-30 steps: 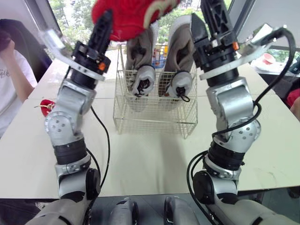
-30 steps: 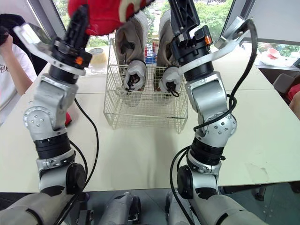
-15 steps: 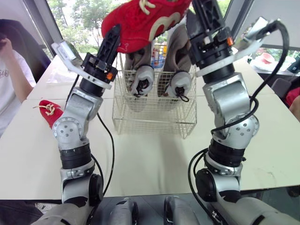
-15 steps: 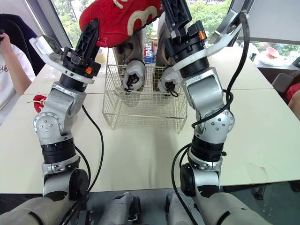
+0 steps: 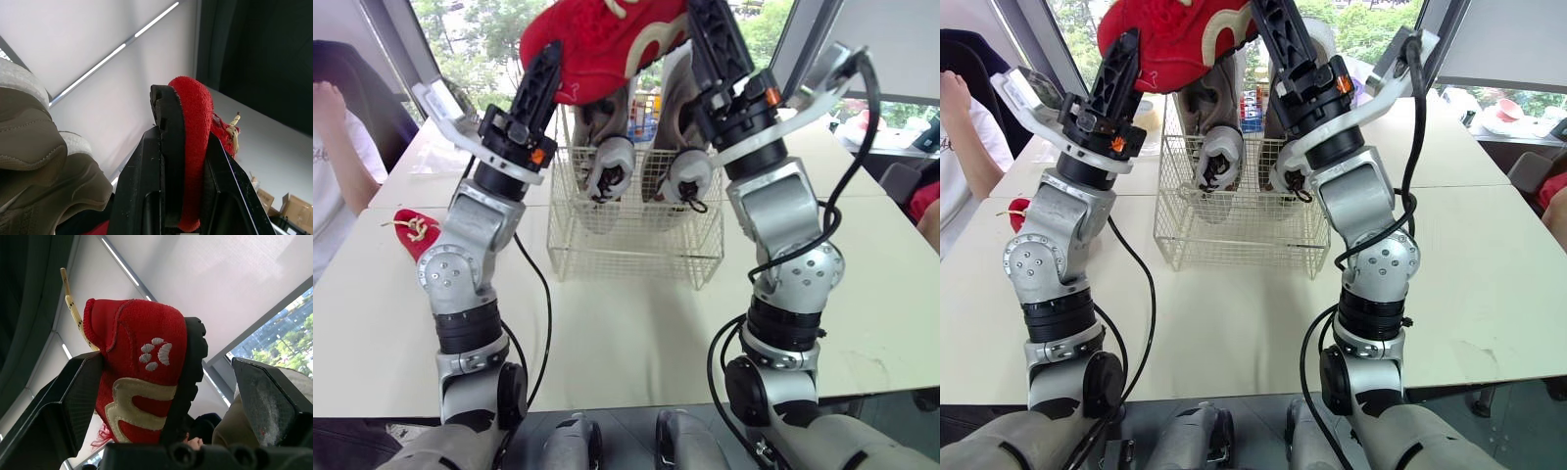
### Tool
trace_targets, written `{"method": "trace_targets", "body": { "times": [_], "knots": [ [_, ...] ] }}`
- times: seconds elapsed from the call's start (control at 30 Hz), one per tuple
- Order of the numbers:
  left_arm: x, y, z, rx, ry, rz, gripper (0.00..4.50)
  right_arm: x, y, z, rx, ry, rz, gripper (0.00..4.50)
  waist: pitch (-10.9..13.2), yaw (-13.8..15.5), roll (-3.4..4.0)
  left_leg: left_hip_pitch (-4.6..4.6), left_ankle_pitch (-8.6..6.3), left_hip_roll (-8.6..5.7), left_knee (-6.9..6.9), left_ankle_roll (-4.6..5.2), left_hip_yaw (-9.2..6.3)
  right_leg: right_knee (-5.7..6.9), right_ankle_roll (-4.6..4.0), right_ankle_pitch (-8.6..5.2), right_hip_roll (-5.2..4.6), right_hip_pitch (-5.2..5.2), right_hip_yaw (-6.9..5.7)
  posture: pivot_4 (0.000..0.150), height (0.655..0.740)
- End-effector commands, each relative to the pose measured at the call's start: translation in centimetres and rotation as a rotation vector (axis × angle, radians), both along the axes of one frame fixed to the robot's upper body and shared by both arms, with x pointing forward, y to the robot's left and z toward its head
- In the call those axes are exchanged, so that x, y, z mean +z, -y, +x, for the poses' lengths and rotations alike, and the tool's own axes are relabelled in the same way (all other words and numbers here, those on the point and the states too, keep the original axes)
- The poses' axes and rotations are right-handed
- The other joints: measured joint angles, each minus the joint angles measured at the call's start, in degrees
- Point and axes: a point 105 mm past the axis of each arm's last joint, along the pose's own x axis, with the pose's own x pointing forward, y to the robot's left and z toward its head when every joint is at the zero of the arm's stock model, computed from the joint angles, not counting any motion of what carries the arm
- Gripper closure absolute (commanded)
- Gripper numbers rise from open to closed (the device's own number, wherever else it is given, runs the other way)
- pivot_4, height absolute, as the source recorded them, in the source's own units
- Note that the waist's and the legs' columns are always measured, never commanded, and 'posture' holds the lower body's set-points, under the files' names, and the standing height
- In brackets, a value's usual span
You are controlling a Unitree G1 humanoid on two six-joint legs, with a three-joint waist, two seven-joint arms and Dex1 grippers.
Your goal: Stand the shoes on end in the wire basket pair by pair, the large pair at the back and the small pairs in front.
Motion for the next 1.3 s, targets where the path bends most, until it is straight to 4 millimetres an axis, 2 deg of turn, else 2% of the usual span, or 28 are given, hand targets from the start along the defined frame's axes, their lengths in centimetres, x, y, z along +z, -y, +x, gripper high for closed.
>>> {"method": "trace_targets", "body": {
  "times": [0.03, 0.23, 0.3, 0.4, 0.5, 0.57, 0.63, 0.67, 0.7, 0.87, 0.9, 1.03, 1.13, 1.23, 1.3],
  "knots": [
    [0.6, 0.7, -1.1, -0.029, 0.055, 0.034, 4.27, 1.4, 0.0, -1.4, 0.017, 0.067, 0.038, 0.04, 0.0, 0.0, 0.0, 0.0, 0.0, 0.0, 0.0, 0.0, 0.0, 0.0, 0.0, 0.0, 0.0, 0.0, 0.0, 0.15, 0.74],
    [-0.7, 0.8, -0.7, -0.034, 0.016, 0.05, 4.27, 2.0, 0.1, -1.6, 0.063, 0.083, 0.088, 0.04, 0.0, -0.1, 0.0, 0.0, 0.0, 0.01, -0.01, 0.0, -0.01, -0.01, 0.0, 0.0, 0.0, -0.01, 0.0, 0.15, 0.74],
    [-0.9, 0.8, -0.7, -0.034, 0.012, 0.05, 4.27, 2.5, 0.2, -2.0, 0.091, 0.087, 0.127, 0.57, 0.0, 0.0, 0.0, -0.01, 0.0, 0.01, -0.01, 0.0, -0.01, 0.0, 0.0, 0.0, 0.0, -0.01, -0.01, 0.15, 0.74],
    [-1.1, 0.8, -0.5, -0.027, 0.005, 0.05, 4.27, 2.6, 0.1, -2.2, 0.1, 0.093, 0.121, 1.85, 0.0, 0.0, 0.0, -0.02, 0.0, 0.01, -0.02, 0.0, -0.01, -0.03, 0.0, 0.0, 0.0, -0.01, -0.01, 0.15, 0.74],
    [-1.1, 0.9, -0.4, -0.021, 0.004, 0.056, 4.27, 2.6, -0.2, -2.3, 0.107, 0.09, 0.112, 2.92, 0.0, 0.0, 0.0, -0.02, 0.0, 0.01, -0.02, 0.01, -0.01, -0.05, -0.01, 0.0, 0.0, -0.01, -0.01, 0.15, 0.74],
    [-1.2, 1.1, -0.4, -0.014, 0.003, 0.073, 4.27, 2.4, -0.6, -2.4, 0.119, 0.085, 0.101, 3.19, 0.0, 0.0, 0.0, -0.02, -0.01, 0.01, -0.02, 0.01, -0.02, -0.05, -0.01, 0.0, 0.0, -0.01, -0.01, 0.15, 0.74],
    [-1.3, 1.2, -0.5, -0.016, 0.002, 0.082, 4.27, 2.4, -0.8, -2.5, 0.123, 0.085, 0.095, 3.2, 0.0, 0.0, 0.0, -0.02, -0.01, 0.01, -0.02, 0.01, -0.02, -0.05, -0.01, 0.0, 0.0, -0.01, -0.02, 0.15, 0.74],
    [-1.5, 1.2, -0.4, -0.01, -0.008, 0.09, 3.24, 2.5, -0.8, -2.5, 0.123, 0.086, 0.094, 3.2, 0.0, 0.0, 0.0, -0.03, -0.01, 0.01, -0.02, 0.01, -0.02, -0.05, -0.01, 0.0, 0.0, -0.01, -0.02, 0.15, 0.74],
    [-1.7, 1.2, -0.5, -0.009, -0.01, 0.104, 2.87, 2.5, -0.9, -2.6, 0.124, 0.089, 0.093, 3.2, 0.0, 0.0, 0.0, -0.03, -0.01, 0.01, -0.02, 0.01, -0.02, -0.05, -0.01, 0.0, 0.0, -0.01, -0.02, 0.15, 0.74],
    [-2.4, 1.1, -1.7, 0.013, -0.017, 0.189, 0.25, 2.9, -0.9, -3.0, 0.126, 0.115, 0.096, 3.2, 0.0, -0.1, 0.01, -0.04, -0.01, 0.03, -0.05, 0.01, -0.02, -0.06, -0.01, -0.01, 0.0, -0.04, -0.01, 0.15, 0.74],
    [-2.6, 1.0, -1.9, 0.027, -0.03, 0.212, 0.09, 3.0, -0.8, -3.1, 0.127, 0.122, 0.103, 3.2, 0.0, -0.1, 0.02, -0.05, -0.01, 0.03, -0.05, 0.01, -0.03, -0.06, -0.01, 0.0, 0.0, -0.06, -0.01, 0.15, 0.74],
    [-2.8, 0.4, -4.1, 0.01, -0.075, 0.202, 0.09, 3.9, -0.1, -3.8, 0.108, 0.177, 0.14, 3.2, 0.0, -0.2, 0.02, -0.08, -0.01, 0.05, -0.05, 0.01, -0.04, -0.06, -0.01, -0.01, -0.01, -0.09, -0.01, 0.15, 0.74],
    [-3.6, 0.3, -5.8, 0.02, -0.111, 0.264, 0.09, 4.4, 0.4, -4.2, 0.045, 0.255, 0.075, 3.2, 0.0, -0.2, 0.04, -0.11, -0.02, 0.05, -0.06, 0.0, -0.05, -0.05, -0.01, 0.0, -0.04, -0.12, 0.0, 0.15, 0.74],
    [-5.4, -0.8, -6.3, 0.072, -0.17, 0.375, 0.09, 4.0, -1.3, -4.8, -0.023, 0.34, -0.145, 3.2, 0.0, 0.0, 0.04, -0.11, -0.02, 0.03, -0.06, 0.0, -0.06, -0.06, -0.05, -0.03, -0.05, -0.12, -0.02, 0.15, 0.74],
    [-7.7, -2.0, -6.0, 0.115, -0.221, 0.475, 0.09, 2.7, -3.6, -5.1, -0.025, 0.386, -0.343, 3.2, 0.0, -0.2, 0.09, -0.08, -0.02, 0.03, -0.06, -0.01, -0.02, -0.07, -0.21, -0.12, -0.06, -0.12, -0.01, 0.15, 0.74]
  ]
}}
